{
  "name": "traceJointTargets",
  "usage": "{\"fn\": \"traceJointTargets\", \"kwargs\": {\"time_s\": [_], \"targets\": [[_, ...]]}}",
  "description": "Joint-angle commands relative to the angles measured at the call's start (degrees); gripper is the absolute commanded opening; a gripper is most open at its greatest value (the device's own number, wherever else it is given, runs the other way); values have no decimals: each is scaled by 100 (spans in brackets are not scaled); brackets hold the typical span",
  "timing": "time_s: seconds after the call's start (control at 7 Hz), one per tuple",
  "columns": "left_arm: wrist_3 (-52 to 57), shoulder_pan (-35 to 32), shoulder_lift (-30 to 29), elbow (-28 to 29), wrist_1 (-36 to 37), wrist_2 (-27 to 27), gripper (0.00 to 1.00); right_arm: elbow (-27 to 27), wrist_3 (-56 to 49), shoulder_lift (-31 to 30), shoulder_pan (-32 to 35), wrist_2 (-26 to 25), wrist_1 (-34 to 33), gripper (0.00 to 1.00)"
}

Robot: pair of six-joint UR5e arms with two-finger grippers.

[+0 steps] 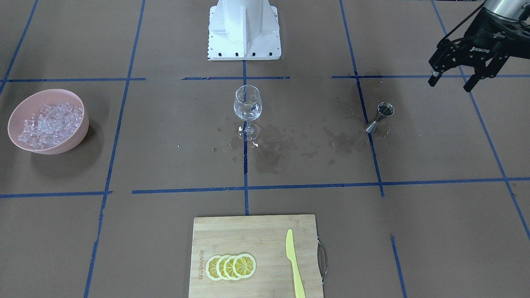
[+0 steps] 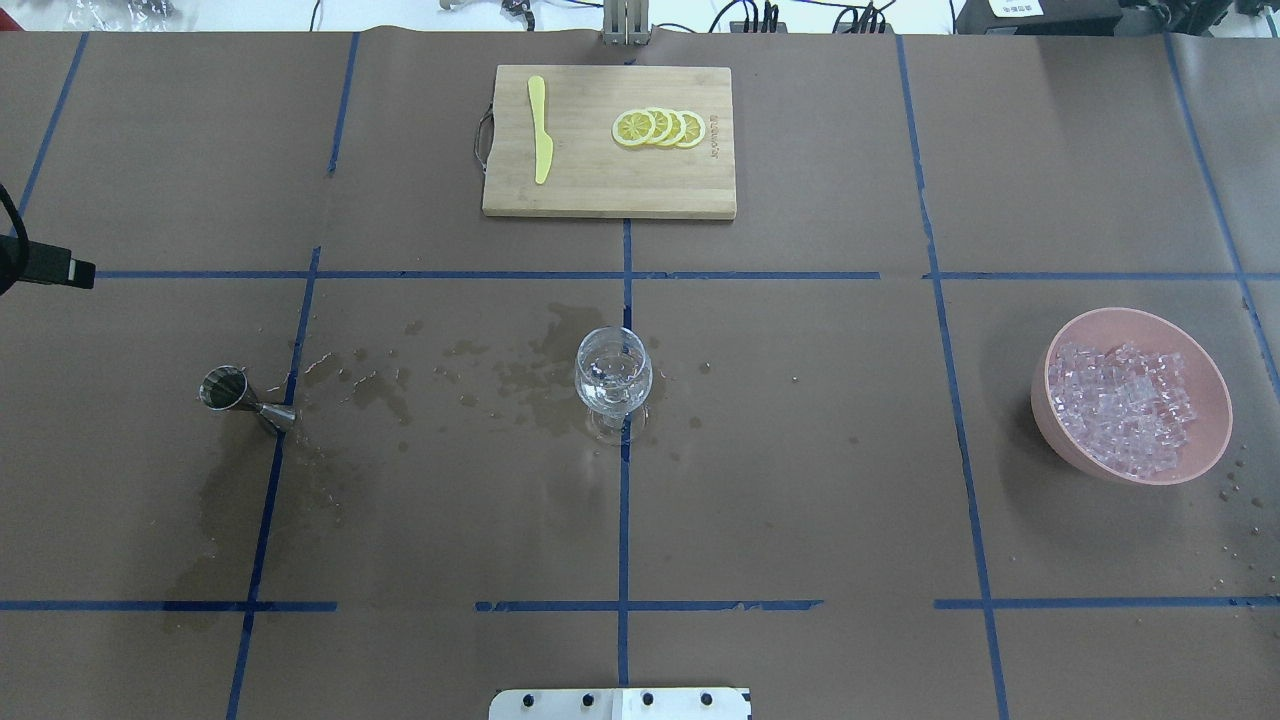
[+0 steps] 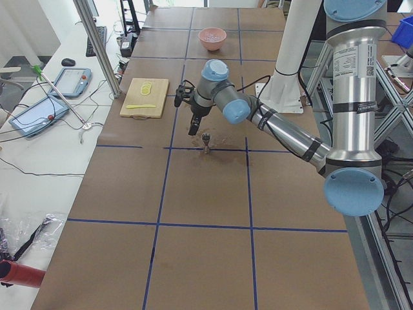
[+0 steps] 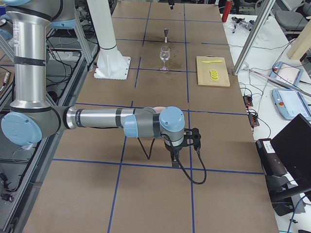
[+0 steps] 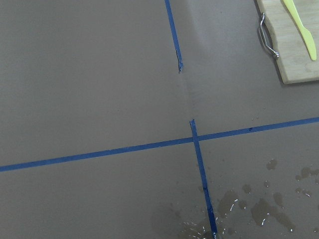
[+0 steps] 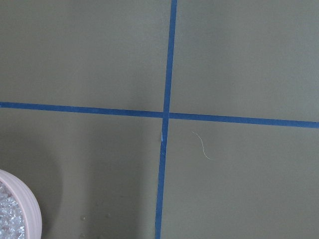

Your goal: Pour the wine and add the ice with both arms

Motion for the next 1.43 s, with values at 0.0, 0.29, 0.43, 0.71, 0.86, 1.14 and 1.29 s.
{"fn": "traceJointTargets", "kwargs": {"time_s": [0.0,0.29,0.43,0.71,0.86,1.14,1.29], "targets": [[-949,851,493,-519,-197,799,100,49,42,-15,-1,19,8,100],[-1907,1783,992,-521,-1123,1714,100,50,77,46,-175,37,-53,100],[-2486,2432,1108,-521,-1338,2467,100,67,77,64,-185,116,-53,100],[-3333,3559,1249,-521,-1331,3735,100,102,77,73,-238,169,-27,100],[-3867,4225,1302,-521,-1305,4514,100,128,77,65,-238,169,-1,100],[-4685,5341,1461,-460,-1131,5947,100,173,86,64,-238,178,-9,100],[-5046,5608,1444,-450,-685,6373,100,173,86,64,-238,178,-9,100]]}}
